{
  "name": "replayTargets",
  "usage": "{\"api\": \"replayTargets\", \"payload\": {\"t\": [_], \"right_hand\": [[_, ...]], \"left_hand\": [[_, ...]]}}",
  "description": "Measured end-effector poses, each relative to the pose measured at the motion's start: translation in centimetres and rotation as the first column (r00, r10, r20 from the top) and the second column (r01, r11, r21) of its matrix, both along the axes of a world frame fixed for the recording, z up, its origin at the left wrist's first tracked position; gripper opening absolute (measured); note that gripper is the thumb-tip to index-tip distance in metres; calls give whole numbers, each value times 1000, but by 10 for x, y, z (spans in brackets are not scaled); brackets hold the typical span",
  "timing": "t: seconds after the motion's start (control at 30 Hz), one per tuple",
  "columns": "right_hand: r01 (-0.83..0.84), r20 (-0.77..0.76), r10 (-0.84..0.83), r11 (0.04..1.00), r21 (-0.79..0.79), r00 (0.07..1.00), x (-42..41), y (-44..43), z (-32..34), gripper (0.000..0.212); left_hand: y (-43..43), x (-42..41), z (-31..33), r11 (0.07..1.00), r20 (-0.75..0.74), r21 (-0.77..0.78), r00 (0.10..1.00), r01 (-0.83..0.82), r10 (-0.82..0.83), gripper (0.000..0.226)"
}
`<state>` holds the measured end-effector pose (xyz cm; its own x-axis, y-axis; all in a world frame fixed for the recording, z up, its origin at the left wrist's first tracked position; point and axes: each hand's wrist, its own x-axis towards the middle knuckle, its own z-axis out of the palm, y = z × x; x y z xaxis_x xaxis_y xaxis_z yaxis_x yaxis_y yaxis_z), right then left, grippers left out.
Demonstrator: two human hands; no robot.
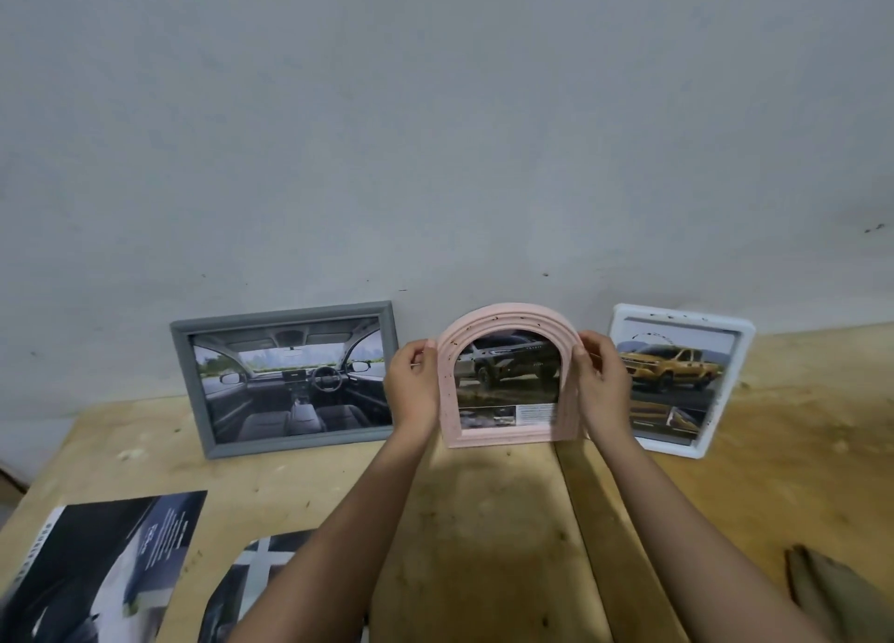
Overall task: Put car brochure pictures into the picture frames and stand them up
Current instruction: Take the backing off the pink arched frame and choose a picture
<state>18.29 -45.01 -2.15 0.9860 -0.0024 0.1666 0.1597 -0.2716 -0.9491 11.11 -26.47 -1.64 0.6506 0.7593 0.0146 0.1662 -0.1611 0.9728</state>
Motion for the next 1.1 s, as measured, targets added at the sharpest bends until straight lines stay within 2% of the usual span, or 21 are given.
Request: {"api": "replayTargets", "payload": {"t": [0.2, 0.4, 0.53, 0.67, 0.77, 0.87, 0.97, 1.03, 1.1], "right_hand": [[-17, 47, 16, 1000, 24, 999, -43, -38, 1, 20], [-7, 153, 5, 1000, 12, 988, -88, -77, 0, 17], [-6, 290, 40, 993, -117, 956, -114, -92, -7, 22], [-40, 401, 148, 963, -266, 904, -151, -96, -18, 18], [-133, 400, 270, 931, -339, 876, -178, -95, -38, 24], [-224, 350, 387, 877, -424, 853, -209, -88, -69, 19], [-175, 371, 398, 843, -508, 839, -231, -78, -87, 17], [-156, 349, 404, 812, -563, 845, -238, -73, -94, 16], [-143, 388, 484, 750, -646, 784, -242, -69, -109, 9]], "left_hand": [[-21, -24, 7, 999, -16, 31, 1000, 6, -5, 24], [-51, -53, 7, 982, 123, -98, 981, 162, -149, 18], [-56, -77, -5, 926, 174, -249, 954, 283, -245, 13], [-47, -98, -19, 875, 182, -323, 931, 361, -316, 25], [-32, -108, -19, 849, 139, -325, 909, 418, -394, 28], [-17, -114, -23, 845, 38, -273, 883, 460, -468, 25], [-10, -118, -32, 852, -97, -179, 853, 492, -513, 25], [-11, -122, -39, 853, -156, -187, 843, 487, -515, 22], [-13, -124, -50, 862, -205, -167, 839, 478, -504, 21]]}}
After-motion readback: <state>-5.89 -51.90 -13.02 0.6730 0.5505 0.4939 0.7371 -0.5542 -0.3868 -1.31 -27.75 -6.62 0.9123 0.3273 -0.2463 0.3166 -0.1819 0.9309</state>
